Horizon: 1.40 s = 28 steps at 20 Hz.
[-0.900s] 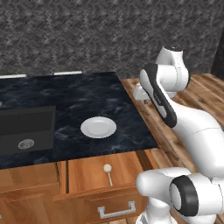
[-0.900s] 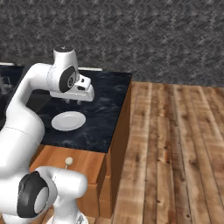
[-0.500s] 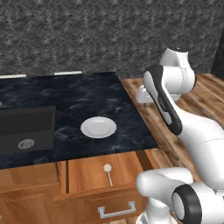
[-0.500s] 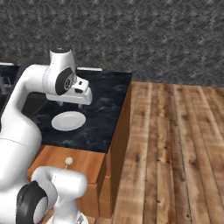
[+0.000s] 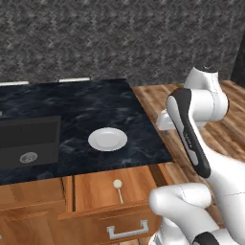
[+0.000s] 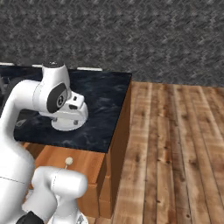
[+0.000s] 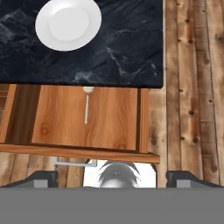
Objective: Pick the dish brush from the drawer and place it on the counter.
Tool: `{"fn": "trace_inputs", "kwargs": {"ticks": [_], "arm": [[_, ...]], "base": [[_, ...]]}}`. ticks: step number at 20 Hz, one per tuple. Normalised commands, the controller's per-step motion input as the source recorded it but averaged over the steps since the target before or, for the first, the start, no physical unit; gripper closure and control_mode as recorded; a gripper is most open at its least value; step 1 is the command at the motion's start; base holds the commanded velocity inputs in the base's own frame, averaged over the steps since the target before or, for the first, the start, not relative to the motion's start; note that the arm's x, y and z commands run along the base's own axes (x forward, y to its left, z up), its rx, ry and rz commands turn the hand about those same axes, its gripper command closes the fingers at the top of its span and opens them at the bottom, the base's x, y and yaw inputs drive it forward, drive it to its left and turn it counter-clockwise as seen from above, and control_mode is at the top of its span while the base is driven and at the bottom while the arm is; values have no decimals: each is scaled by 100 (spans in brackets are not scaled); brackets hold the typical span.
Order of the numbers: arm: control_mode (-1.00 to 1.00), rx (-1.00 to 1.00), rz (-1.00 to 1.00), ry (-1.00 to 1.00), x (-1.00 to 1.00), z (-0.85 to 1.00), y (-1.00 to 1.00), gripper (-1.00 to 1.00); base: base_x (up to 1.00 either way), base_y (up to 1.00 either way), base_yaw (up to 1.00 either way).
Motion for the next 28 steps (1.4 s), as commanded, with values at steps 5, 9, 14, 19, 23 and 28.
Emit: {"fn": "trace_inputs", "kwargs": {"ticks": [5, 9, 14, 19, 23, 28], "arm": [[100, 0, 0, 0, -44, -30, 0, -100], [100, 0, 0, 0, 0, 0, 0, -100], [100, 0, 0, 0, 0, 0, 0, -100], [100, 0, 0, 0, 0, 0, 0, -100], [100, 0, 0, 0, 0, 0, 0, -100], [100, 0, 0, 0, 0, 0, 0, -100]], "base": [[-8, -3, 1], [-33, -55, 9], [-20, -100, 17], [-2, -90, 36], [0, -42, 53], [9, -17, 59]]}}
